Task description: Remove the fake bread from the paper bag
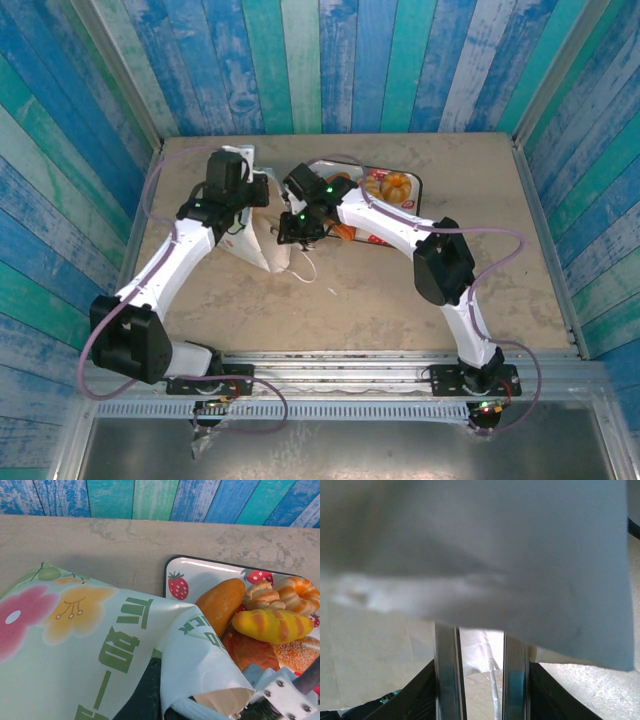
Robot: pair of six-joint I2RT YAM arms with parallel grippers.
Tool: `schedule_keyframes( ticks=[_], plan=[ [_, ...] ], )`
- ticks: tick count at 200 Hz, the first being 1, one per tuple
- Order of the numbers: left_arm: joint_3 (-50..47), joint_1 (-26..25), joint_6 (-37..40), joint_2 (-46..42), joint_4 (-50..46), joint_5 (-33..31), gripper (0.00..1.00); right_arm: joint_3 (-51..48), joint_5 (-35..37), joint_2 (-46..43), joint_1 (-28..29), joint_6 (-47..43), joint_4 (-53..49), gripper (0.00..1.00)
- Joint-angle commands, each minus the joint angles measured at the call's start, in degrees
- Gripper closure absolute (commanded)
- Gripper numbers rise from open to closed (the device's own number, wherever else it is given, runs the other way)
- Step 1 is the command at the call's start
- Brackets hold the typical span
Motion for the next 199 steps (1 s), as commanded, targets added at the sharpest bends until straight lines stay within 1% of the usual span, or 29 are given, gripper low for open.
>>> schedule_keyframes(
  ticks=[1,36,83,119,147,199],
  plan=[
    [0.45,-0.10,-2.77,1.08,1.53,-0.96,0.96,1.79,0.56,-0.68,0.55,0.77,1.69,0.59],
    [1.13,-0.09,-3.74,1.92,1.82,-3.33,0.96,-1.81,3.34,-4.92,0.75,0.73,1.69,0.59],
    [3.75,-0.08,-4.15,3.37,0.68,-8.42,0.95,-6.37,5.16,-10.79,1.01,0.36,1.72,0.59],
    [4.15,-0.09,-4.74,3.88,1.25,-8.57,0.95,-6.87,6.07,-13.16,1.42,0.06,1.33,0.59],
    [4.21,-0.10,-5.31,4.08,1.54,-7.88,0.95,-5.03,5.47,-12.39,2.25,-0.22,1.34,0.60],
    [5.45,-0.07,-5.54,4.03,1.32,-7.28,0.94,-1.11,3.96,-7.16,4.60,-1.11,0.63,0.62]
  ],
)
